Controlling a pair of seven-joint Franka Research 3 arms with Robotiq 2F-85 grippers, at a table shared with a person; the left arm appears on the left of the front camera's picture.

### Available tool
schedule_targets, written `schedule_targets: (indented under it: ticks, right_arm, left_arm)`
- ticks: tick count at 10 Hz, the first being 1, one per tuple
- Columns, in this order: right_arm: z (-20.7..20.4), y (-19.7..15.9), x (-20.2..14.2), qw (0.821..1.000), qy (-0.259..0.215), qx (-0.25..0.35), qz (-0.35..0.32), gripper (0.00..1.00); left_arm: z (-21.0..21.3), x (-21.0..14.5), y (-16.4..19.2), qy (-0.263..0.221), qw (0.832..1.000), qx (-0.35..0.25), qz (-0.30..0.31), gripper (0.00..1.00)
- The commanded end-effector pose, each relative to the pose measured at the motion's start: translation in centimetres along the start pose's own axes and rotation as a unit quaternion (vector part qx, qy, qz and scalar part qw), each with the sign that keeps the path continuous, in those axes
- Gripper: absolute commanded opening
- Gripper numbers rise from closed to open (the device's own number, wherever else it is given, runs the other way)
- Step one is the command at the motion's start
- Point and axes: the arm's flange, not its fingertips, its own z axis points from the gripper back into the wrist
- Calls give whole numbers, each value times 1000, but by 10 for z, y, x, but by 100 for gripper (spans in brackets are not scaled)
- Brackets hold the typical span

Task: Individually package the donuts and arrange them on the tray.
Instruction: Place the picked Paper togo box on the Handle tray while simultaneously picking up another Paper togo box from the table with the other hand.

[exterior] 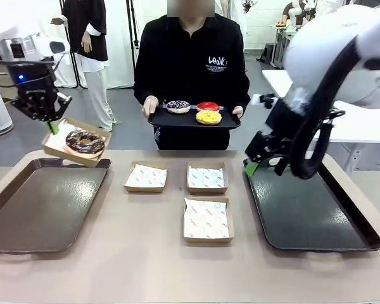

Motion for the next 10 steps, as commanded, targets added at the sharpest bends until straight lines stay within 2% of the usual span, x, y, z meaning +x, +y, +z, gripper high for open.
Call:
schedule_targets:
  ticks: [1,2,3,4,10]
  right_arm:
    - [-14,16,15,997,-16,-65,-31,100]
    - [-17,18,12,997,-30,-66,-38,100]
    - [-12,15,7,998,-42,-36,-34,100]
    - [-14,21,9,999,-15,-46,-14,100]
    - [-13,22,10,999,-21,-41,-18,100]
  left_arm:
    - [-12,-8,26,15,1000,12,-2,1]
    - [-18,-7,34,21,1000,10,-6,1]
    - [-19,-3,34,19,1000,20,-13,1]
    - [-18,-5,25,19,1000,7,8,1]
    - [-21,-4,27,21,1000,9,1,1]
